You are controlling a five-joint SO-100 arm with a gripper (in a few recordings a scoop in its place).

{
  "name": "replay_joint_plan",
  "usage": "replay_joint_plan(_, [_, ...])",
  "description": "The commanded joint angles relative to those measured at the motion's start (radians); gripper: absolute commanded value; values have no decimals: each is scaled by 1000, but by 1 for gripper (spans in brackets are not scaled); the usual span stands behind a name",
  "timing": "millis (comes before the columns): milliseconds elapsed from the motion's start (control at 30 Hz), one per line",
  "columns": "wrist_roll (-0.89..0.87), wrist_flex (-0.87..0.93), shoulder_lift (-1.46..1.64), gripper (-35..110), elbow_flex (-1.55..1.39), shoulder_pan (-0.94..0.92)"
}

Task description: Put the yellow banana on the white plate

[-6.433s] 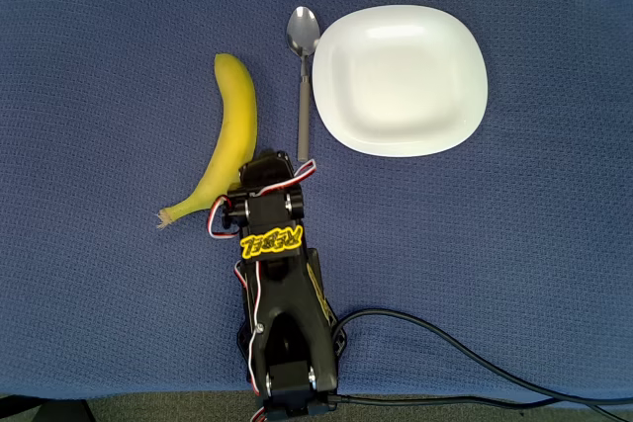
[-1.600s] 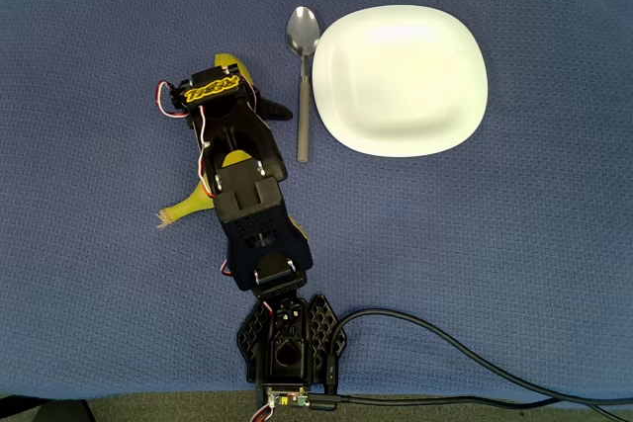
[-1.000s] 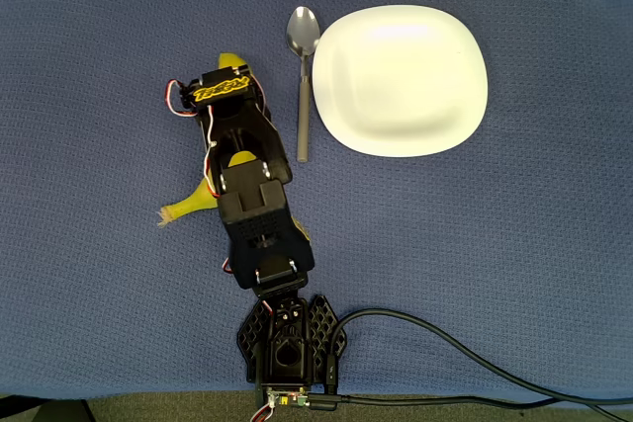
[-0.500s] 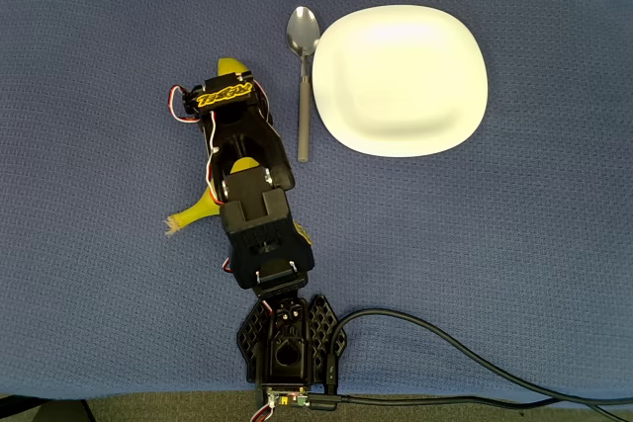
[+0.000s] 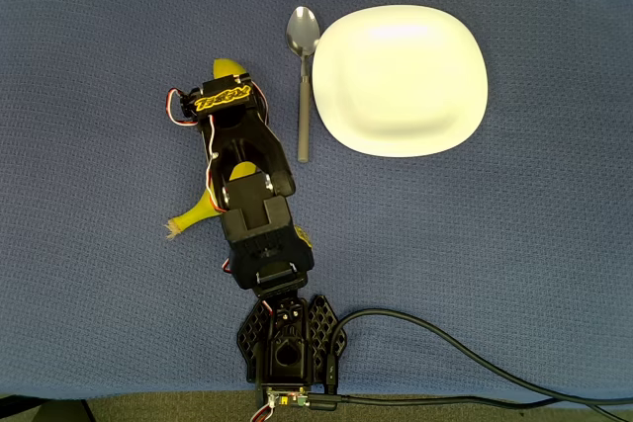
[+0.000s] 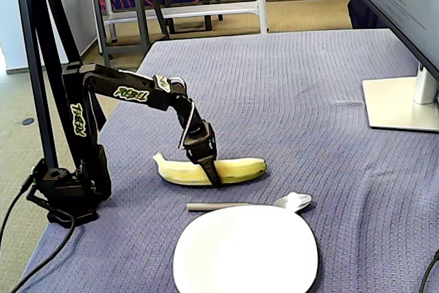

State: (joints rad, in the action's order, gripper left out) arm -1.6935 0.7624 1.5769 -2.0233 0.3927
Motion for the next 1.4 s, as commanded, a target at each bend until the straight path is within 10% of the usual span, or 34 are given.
replay_joint_plan(0, [8,-11,115,4,12,5])
replay_joint_plan(1367, [124,612,241,2,422,-89])
